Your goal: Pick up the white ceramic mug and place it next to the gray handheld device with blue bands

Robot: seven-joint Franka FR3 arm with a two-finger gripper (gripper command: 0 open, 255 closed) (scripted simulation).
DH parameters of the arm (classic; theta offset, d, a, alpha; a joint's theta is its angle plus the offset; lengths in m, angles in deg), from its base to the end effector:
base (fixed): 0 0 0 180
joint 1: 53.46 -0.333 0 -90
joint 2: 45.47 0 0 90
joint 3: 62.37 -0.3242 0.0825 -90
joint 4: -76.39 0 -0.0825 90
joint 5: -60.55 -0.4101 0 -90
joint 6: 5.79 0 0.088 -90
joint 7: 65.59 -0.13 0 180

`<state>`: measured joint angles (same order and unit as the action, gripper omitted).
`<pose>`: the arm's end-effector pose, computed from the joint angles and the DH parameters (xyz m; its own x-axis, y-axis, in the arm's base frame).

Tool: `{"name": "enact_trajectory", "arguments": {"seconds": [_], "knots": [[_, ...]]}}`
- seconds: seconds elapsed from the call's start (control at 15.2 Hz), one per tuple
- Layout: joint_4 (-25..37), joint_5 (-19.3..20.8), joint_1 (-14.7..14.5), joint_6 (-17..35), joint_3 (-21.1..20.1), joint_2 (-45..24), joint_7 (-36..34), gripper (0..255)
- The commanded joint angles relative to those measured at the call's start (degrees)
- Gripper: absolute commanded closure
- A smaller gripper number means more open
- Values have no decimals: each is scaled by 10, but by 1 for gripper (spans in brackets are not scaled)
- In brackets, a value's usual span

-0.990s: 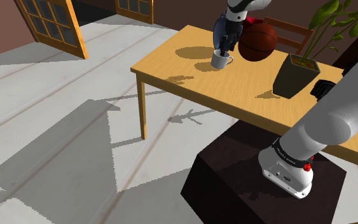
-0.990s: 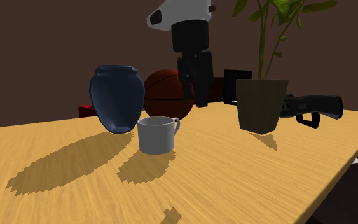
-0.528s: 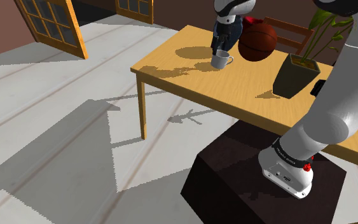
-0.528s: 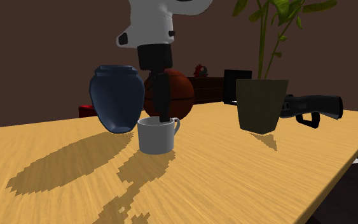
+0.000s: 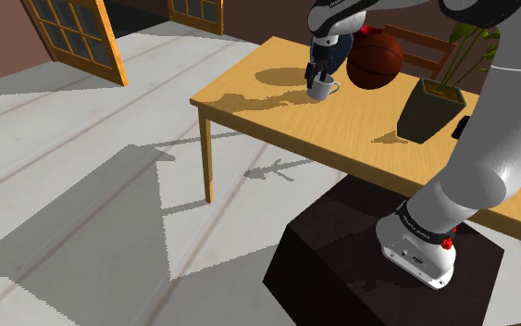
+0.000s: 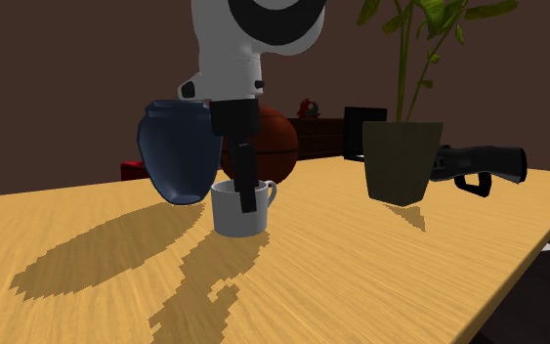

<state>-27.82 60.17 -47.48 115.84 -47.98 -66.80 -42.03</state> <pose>0.6177 -0.2200 0.3051 0.9943 0.0633 -0.0862 0.0682 -0.9961 0.0551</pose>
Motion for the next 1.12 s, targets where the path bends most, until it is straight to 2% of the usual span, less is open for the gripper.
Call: {"name": "enact_trajectory", "arguments": {"seconds": [0.0,0.4,0.46,1.06], "knots": [[-5,-1,0,7,0,-2,0,0],[-4,-1,0,7,0,-2,0,0],[-4,-1,0,7,0,-2,0,255],[-4,-1,0,7,0,-2,0,255]]}}
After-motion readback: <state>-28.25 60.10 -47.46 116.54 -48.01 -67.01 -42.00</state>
